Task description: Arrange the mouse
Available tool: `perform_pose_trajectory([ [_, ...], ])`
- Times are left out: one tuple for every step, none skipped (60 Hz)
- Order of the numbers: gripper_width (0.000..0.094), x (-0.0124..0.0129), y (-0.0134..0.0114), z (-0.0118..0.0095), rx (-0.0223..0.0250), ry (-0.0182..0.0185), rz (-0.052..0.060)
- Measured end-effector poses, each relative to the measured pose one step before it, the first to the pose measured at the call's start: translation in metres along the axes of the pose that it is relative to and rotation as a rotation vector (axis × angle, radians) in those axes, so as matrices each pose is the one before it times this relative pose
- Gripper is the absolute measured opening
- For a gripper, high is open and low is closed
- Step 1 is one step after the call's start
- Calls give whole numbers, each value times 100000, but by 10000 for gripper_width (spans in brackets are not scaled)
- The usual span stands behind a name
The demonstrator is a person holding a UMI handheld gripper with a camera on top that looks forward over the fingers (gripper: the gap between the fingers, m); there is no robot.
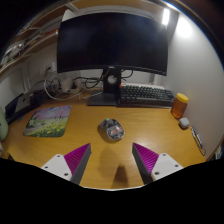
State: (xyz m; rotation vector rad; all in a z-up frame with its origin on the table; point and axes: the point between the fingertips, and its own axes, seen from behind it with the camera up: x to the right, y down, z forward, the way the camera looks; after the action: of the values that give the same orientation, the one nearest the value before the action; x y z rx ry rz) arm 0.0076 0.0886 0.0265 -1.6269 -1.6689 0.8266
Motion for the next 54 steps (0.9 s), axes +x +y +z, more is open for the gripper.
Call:
perform_pose_trajectory([
  [865,0,-178,331,290,216,164],
  [862,-60,-175,351,354,266,69],
  [865,17,-124,304,201,216,-65],
  [862,63,-72,351,300,257,-115],
  [862,8,-76,310,-78,296,-164],
  [861,24,-85,328,-47,297,-218],
  [861,70,-119,347,12,242,-291],
  [861,58,-127,361,47,197,-252],
  [861,81,-111,341,-4,231,-196],
  [862,108,-110,356,18,262,-146],
  [862,83,-51,392,135,267,-154],
  [863,40,-93,291,-245,314,-58],
  [863,84,-76,296,-132,197,21],
  [862,72,-75,301,-92,119,144],
  [862,30,-96,305,-101,57,163],
  [863,19,-85,324,-166,-24,68],
  [863,15,-93,335,-170,-32,1],
  [864,-48,-92,450,-270,54,-45],
  [862,48,-51,316,-254,-83,89],
  [862,4,-64,312,-234,-105,16],
  [863,-8,-109,322,-188,-146,-27],
  [863,-20,-91,317,-174,-171,-47],
  [862,-32,-132,339,-116,-5,-88],
  [863,19,-110,293,-134,-96,-126],
  [862,-4,-86,266,-186,-125,-200],
  [862,-13,-89,300,-247,-99,-160],
  [860,22,-53,279,-320,-34,-138],
  [861,-3,-71,312,-186,141,-27],
  [862,44,-110,268,-96,63,-49],
  [861,52,-114,240,-63,102,-84],
  [861,79,-111,235,-133,177,-228],
  [863,96,-108,266,-149,284,-228],
  [865,114,-85,242,-215,378,-249],
  [866,36,-76,228,-193,93,-107],
  [863,-53,-107,247,-42,9,108],
  [861,37,-66,213,-81,88,154],
  [862,65,-62,204,-142,116,61],
  [863,94,-81,196,-110,158,51],
  [863,106,-74,183,-175,284,9],
  [864,107,-75,165,-101,261,74],
  [864,84,-53,151,-80,301,122],
  [863,27,-68,150,-265,393,102],
  [863,58,-125,127,84,106,252],
  [864,56,-69,119,-31,157,252],
  [862,67,-61,100,-117,189,273],
  [863,44,-56,99,-60,170,278],
  [860,41,-63,95,-34,122,242],
  [861,42,-59,90,-44,134,227],
  [860,80,-55,81,-2,245,180],
  [852,72,-61,80,42,268,86],
  [847,19,-36,81,16,114,1],
  [836,-54,-55,55,-188,-128,32],
  [823,9,-27,44,-75,115,70],
  [803,-38,-32,43,0,-81,145],
])
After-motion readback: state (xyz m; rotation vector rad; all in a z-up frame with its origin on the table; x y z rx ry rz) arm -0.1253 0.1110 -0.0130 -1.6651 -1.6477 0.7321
